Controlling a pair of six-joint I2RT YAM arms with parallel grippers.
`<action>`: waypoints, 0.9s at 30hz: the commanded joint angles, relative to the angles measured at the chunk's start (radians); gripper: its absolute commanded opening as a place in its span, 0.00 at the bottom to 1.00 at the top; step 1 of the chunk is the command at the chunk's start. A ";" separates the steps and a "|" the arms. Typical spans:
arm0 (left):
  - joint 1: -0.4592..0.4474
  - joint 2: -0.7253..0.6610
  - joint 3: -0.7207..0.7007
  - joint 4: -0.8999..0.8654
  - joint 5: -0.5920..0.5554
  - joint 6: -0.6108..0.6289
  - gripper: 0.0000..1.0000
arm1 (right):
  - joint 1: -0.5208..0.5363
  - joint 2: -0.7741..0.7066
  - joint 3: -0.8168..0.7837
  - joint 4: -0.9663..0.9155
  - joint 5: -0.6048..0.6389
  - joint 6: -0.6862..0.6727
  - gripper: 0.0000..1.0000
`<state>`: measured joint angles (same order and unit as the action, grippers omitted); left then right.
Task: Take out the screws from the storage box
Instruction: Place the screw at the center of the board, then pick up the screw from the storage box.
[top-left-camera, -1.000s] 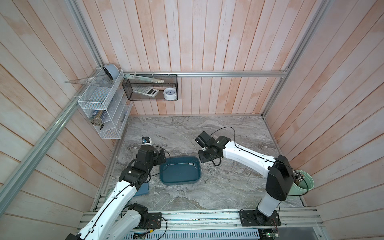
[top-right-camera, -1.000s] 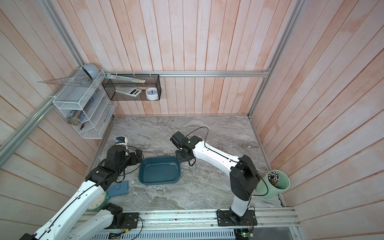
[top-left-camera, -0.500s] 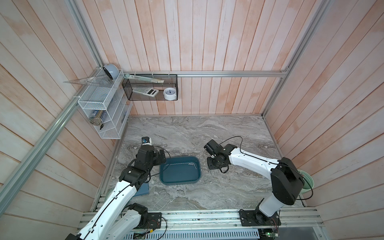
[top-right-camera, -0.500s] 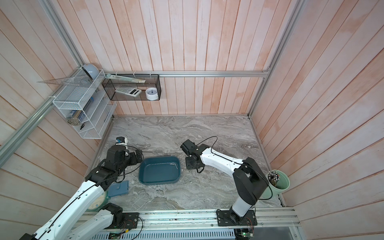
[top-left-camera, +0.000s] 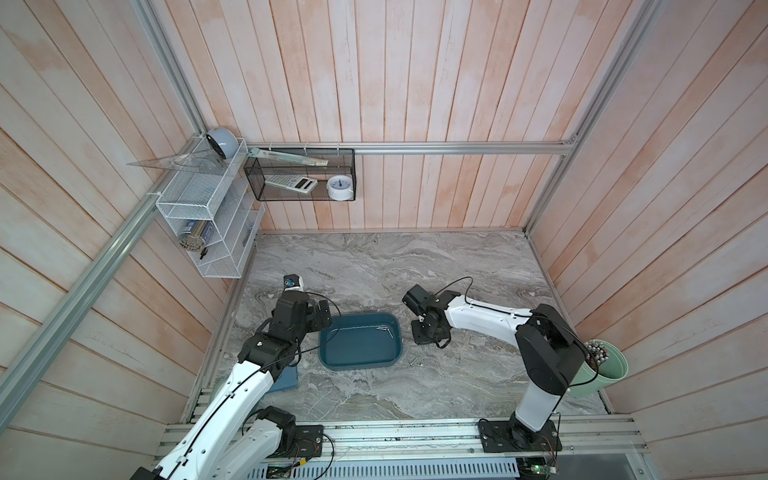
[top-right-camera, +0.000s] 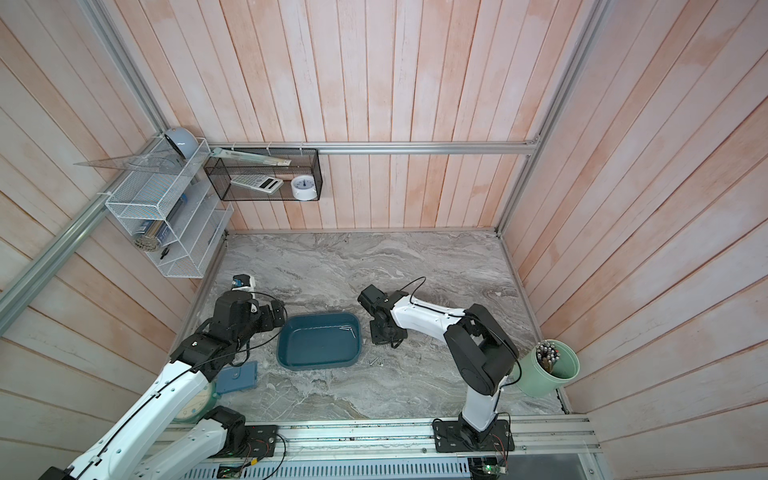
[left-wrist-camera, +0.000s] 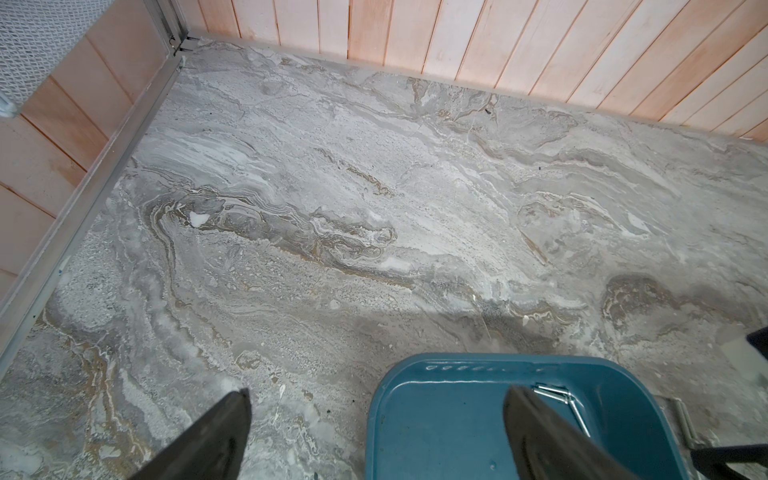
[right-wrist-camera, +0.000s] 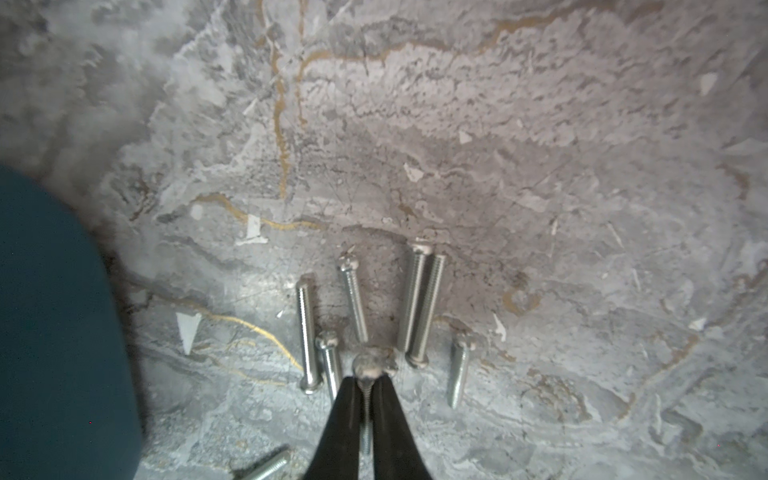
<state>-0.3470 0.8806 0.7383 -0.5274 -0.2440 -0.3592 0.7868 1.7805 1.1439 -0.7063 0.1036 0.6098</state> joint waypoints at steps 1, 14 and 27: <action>0.003 0.000 0.019 -0.001 -0.010 0.001 1.00 | 0.005 0.014 0.008 -0.016 0.009 0.015 0.14; 0.004 -0.006 0.018 -0.003 -0.014 0.001 1.00 | 0.020 -0.080 0.053 -0.047 0.058 0.014 0.20; 0.003 -0.008 0.019 0.000 -0.012 0.000 1.00 | 0.177 -0.009 0.349 -0.108 0.052 -0.108 0.23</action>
<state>-0.3470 0.8806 0.7383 -0.5278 -0.2440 -0.3595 0.9020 1.6871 1.4208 -0.7486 0.1150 0.5644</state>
